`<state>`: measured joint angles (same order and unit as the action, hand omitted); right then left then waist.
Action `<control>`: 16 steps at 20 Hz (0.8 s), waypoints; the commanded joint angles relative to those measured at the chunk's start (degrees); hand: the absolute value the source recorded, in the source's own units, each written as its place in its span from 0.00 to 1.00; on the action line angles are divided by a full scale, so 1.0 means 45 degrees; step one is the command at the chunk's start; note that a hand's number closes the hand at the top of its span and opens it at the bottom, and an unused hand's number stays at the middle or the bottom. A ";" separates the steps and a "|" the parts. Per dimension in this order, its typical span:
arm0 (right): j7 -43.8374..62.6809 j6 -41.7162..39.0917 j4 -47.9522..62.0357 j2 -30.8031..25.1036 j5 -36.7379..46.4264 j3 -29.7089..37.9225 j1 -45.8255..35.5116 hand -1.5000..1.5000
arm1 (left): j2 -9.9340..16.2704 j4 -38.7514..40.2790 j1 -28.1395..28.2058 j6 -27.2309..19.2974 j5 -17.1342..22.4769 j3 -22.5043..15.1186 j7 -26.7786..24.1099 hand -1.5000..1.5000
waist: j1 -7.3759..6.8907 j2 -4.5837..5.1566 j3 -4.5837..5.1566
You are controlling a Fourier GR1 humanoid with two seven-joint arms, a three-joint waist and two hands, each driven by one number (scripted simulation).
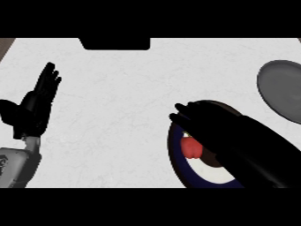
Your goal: Pick the bell pepper from the plate and place it in the pan
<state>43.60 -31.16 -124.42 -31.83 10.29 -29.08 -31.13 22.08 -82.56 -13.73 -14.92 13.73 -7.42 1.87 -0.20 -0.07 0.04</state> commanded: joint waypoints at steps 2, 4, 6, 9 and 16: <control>0.0288 -0.0918 0.0791 0.0763 0.0440 0.0670 0.0034 0.00 | -0.0257 0.0219 0.0119 0.0484 -0.0136 0.0397 -0.0090 0.50 | 0.0022 0.0014 -0.0004; -0.0582 -0.0554 0.1635 0.0926 0.1811 0.0319 0.0301 0.00 | -0.0344 0.0566 -0.0184 0.0623 -0.0151 0.0550 -0.0152 0.50 | 0.0024 0.0030 -0.0007; 0.0423 -0.1042 0.1122 0.1317 0.1732 0.0362 0.0168 0.00 | -0.1003 0.0038 -0.0310 -0.0253 -0.0933 0.0004 0.0321 0.50 | 0.0051 0.0008 -0.0006; 0.0251 -0.1130 0.1432 0.1517 0.2647 0.0188 0.0705 0.00 | -0.0105 -0.0051 -0.0074 0.0869 -0.0544 0.0825 0.0299 0.50 | 0.0028 0.0007 -0.0006; -0.1394 -0.1788 0.2564 0.1783 0.3511 0.0287 0.1528 0.00 | -0.0594 -0.1508 0.0672 0.0610 -0.1020 0.0735 0.1140 0.50 | -0.0019 0.0001 -0.0011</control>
<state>39.30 -37.64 -114.41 -25.08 23.76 -26.74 -26.46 19.20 -85.06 -12.14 -12.46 9.79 -4.29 3.70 -0.16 -0.02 0.00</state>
